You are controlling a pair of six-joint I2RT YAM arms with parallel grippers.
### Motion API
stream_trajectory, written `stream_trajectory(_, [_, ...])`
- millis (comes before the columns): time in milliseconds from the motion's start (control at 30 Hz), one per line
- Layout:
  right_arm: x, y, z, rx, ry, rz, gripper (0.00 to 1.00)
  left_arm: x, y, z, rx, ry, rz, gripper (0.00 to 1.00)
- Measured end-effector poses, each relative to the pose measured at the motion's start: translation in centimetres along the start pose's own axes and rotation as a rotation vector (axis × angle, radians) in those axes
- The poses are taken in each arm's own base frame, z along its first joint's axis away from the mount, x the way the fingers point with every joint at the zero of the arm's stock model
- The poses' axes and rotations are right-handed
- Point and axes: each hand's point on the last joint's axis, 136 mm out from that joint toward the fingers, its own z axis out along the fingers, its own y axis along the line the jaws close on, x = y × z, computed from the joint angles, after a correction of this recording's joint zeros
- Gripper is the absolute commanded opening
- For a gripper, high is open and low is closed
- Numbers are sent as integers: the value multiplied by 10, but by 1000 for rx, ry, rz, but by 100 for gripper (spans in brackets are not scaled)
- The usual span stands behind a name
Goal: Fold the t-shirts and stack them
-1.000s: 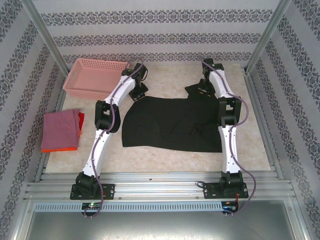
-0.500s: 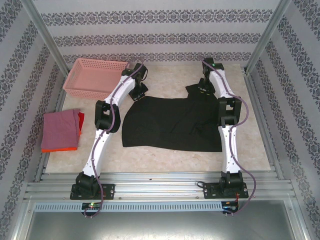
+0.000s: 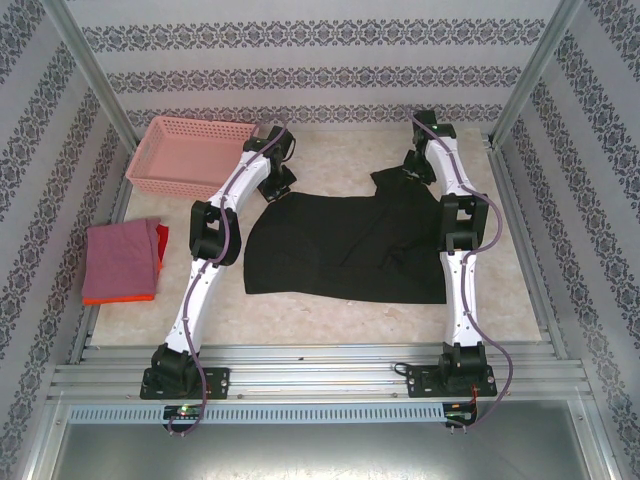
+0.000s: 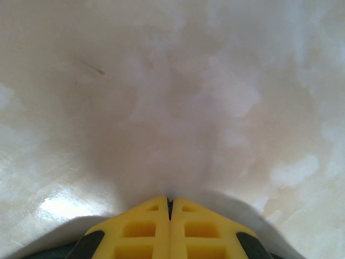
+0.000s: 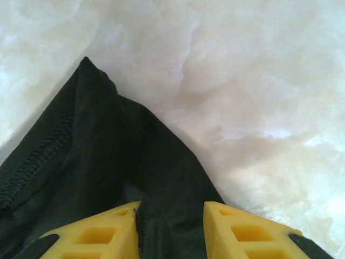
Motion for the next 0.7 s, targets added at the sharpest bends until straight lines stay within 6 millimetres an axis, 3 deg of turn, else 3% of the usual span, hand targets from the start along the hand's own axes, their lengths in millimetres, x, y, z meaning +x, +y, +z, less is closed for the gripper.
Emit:
stream_trajectory(200, [9,0,14,3,38,-1,32,-1,0,-2,2,-2,-1,0])
stream_trajectory(300, [12,1,13,-2,53,-1,19,-2,-1,-6,9,-7,-2,0])
stream_trajectory(367, [13,0,13,0,59,-5,0,-3,-2,-9,14,-10,-2,0])
stream_trajectory(700, [15,-1,10,9,64,-24,0,-8,-3,-16,24,-20,0,0])
